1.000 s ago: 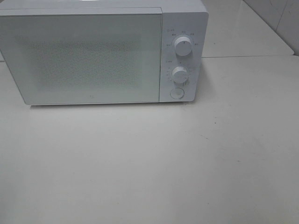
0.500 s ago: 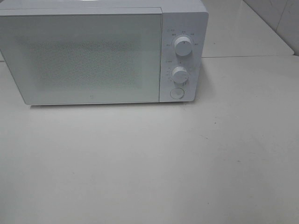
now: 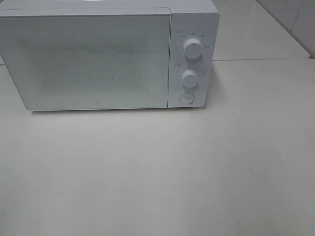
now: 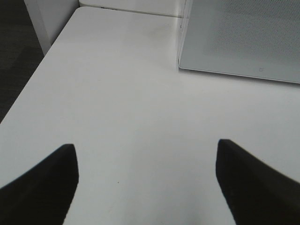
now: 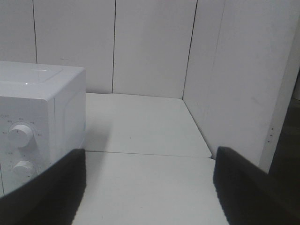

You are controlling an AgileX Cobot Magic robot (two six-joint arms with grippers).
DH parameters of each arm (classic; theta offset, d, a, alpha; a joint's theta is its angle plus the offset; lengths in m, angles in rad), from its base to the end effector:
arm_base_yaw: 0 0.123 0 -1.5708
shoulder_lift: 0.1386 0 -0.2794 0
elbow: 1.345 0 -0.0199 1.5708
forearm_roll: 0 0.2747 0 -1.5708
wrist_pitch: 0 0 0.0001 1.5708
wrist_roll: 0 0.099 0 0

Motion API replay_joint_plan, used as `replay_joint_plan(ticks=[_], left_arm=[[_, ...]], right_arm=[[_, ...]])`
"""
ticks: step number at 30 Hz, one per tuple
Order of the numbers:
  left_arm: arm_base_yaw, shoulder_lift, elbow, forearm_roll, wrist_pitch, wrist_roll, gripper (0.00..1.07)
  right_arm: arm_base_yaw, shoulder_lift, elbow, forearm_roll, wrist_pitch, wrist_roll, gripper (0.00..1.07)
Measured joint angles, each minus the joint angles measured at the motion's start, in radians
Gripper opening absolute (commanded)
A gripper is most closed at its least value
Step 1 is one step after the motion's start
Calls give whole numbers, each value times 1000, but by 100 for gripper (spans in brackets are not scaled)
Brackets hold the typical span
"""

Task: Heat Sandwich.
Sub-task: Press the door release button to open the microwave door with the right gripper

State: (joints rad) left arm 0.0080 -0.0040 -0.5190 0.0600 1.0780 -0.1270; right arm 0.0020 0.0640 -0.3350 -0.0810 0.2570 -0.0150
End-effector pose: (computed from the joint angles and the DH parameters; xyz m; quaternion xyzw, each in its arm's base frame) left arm 0.0250 0.0054 0.2896 -0.0592 0.8493 -0.0013 0.5246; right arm 0.0751 -0.0019 0.3041 -0.0243 0.6697 -0.0408 0.7411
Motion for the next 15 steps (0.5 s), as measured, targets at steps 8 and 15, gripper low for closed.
replay_joint_plan(ticks=[8, 15], left_arm=[[0, 0, 0, 0, 0, 0, 76], [0, 0, 0, 0, 0, 0, 76]], right_arm=[[0, 158, 53, 0, -230, 0, 73], [0, 318, 54, 0, -331, 0, 73]])
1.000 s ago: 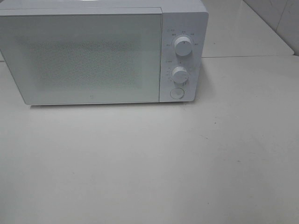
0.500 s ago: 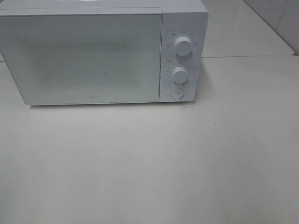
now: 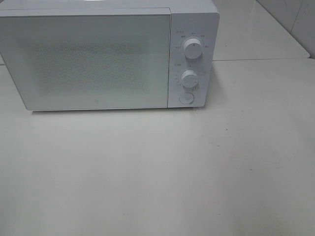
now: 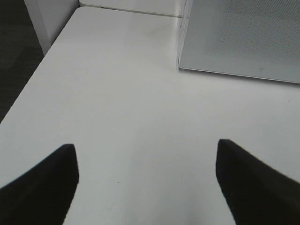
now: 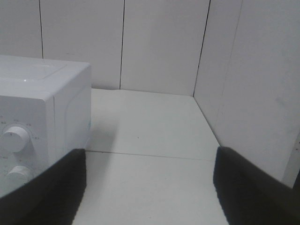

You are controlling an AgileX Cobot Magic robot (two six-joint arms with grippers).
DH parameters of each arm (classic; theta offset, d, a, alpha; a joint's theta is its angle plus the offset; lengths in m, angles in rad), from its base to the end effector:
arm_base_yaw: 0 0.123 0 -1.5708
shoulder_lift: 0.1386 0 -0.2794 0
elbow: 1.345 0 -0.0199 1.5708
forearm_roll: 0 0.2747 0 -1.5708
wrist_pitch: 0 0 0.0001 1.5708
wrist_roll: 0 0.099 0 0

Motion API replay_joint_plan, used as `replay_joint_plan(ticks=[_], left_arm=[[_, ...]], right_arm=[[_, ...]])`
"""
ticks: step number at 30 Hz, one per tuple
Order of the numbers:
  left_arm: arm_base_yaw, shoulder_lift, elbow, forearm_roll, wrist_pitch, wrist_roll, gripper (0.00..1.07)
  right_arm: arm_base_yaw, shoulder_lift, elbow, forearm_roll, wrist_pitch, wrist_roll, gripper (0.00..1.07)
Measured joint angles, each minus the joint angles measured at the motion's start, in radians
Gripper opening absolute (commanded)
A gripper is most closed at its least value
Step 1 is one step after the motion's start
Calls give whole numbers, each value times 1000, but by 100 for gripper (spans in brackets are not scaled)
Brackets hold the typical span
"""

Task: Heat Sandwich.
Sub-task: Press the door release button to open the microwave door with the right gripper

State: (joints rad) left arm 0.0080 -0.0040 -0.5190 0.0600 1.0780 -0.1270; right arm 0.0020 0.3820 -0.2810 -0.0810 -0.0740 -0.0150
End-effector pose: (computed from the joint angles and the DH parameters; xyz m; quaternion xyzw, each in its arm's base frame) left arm 0.0250 0.0054 0.2896 -0.0592 0.8493 -0.0013 0.5246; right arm 0.1314 0.0008 0.2839 -0.0357 0.6847 -0.0321 0.7273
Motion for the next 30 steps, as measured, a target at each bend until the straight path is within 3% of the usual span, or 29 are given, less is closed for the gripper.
replay_joint_plan(ticks=[16, 20, 26, 30], left_arm=[[0, 0, 0, 0, 0, 0, 76], [0, 0, 0, 0, 0, 0, 76], [0, 0, 0, 0, 0, 0, 76], [0, 0, 0, 0, 0, 0, 76]], right_arm=[[0, 480, 2, -10, -485, 58, 72], [0, 561, 2, -74, -555, 103, 72], [0, 742, 4, -305, -692, 201, 64], [0, 827, 4, -347, -740, 265, 59]])
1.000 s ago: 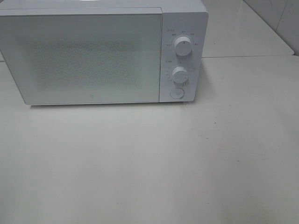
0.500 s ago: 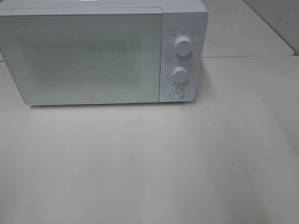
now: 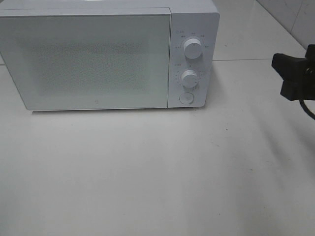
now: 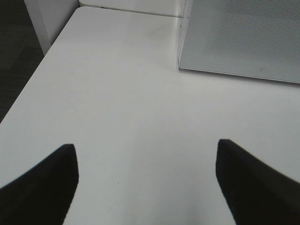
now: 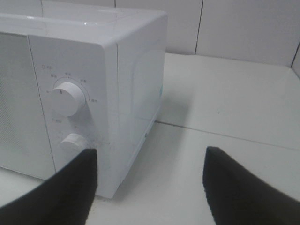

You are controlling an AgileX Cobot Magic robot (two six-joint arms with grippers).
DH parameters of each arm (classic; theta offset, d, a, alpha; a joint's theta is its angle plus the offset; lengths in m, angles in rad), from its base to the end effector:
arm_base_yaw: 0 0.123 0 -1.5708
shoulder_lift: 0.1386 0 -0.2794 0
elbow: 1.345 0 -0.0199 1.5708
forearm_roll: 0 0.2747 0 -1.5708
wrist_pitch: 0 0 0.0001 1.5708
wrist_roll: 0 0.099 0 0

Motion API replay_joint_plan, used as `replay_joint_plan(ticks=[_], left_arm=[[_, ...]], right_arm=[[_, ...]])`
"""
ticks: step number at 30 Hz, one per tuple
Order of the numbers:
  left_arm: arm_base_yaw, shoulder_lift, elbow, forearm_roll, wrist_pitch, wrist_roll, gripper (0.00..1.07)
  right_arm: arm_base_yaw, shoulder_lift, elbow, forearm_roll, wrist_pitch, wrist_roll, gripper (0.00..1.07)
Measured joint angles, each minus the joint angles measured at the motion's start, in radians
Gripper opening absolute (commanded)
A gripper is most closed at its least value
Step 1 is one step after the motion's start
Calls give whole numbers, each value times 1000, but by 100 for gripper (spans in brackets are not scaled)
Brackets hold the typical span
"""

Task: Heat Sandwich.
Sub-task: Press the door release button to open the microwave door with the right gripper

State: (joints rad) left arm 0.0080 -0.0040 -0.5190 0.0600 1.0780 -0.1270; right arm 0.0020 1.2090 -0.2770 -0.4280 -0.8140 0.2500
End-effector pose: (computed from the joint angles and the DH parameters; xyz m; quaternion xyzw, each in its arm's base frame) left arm 0.0250 0.0054 0.2896 -0.0592 0.8493 -0.0013 0.5246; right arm 0.2294 0.0303 0.1958 -0.1238 0.7224 0.0948 0.6737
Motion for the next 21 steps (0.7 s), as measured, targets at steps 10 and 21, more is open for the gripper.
replay_joint_plan(ticks=[10, 21], left_arm=[[0, 0, 0, 0, 0, 0, 76], [0, 0, 0, 0, 0, 0, 76]], right_arm=[[92, 143, -1, -4, -18, 34, 26], [344, 387, -6, 307, -141, 40, 0]])
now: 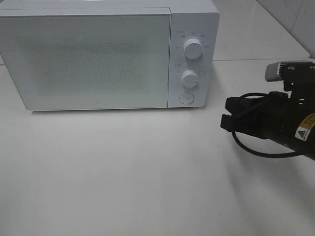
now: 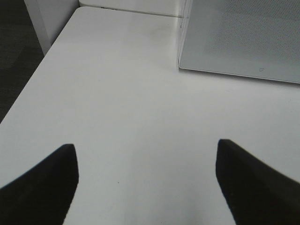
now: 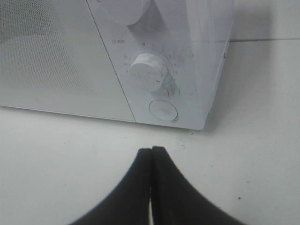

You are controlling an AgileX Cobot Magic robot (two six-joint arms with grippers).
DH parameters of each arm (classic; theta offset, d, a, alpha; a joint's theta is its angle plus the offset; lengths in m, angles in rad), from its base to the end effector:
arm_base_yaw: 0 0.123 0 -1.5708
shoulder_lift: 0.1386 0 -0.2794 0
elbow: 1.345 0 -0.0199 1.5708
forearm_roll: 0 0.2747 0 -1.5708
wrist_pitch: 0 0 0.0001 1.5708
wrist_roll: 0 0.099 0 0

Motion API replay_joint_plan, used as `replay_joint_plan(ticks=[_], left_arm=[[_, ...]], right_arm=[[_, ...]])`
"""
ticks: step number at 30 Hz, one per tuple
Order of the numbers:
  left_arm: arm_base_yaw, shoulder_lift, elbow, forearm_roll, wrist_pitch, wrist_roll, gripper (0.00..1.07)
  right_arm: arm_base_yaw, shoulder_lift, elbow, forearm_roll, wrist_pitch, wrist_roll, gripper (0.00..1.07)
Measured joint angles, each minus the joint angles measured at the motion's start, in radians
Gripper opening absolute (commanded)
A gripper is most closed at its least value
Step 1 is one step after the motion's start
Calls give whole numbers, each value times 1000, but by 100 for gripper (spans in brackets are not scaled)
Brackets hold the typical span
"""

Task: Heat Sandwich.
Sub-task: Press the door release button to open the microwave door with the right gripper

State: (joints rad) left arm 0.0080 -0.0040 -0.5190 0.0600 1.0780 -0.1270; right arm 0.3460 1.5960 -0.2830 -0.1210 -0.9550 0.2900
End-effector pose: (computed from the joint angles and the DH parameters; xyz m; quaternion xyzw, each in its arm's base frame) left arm 0.0250 0.0054 0.2896 -0.0592 0.8493 -0.0013 0.5246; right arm 0.2338 0.0946 0.1201 -0.0799 0.7927 0.2061 0.5681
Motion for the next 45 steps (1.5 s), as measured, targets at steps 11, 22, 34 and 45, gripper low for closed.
replay_joint_plan(ticks=[11, 22, 34, 45], left_arm=[[0, 0, 0, 0, 0, 0, 76], [0, 0, 0, 0, 0, 0, 76], [0, 0, 0, 0, 0, 0, 76], [0, 0, 0, 0, 0, 0, 76]], right_arm=[[108, 226, -159, 36, -32, 220, 0], [108, 354, -291, 3, -31, 430, 0], [108, 454, -453, 96, 136, 628, 0], [108, 492, -494, 228, 140, 488, 0]])
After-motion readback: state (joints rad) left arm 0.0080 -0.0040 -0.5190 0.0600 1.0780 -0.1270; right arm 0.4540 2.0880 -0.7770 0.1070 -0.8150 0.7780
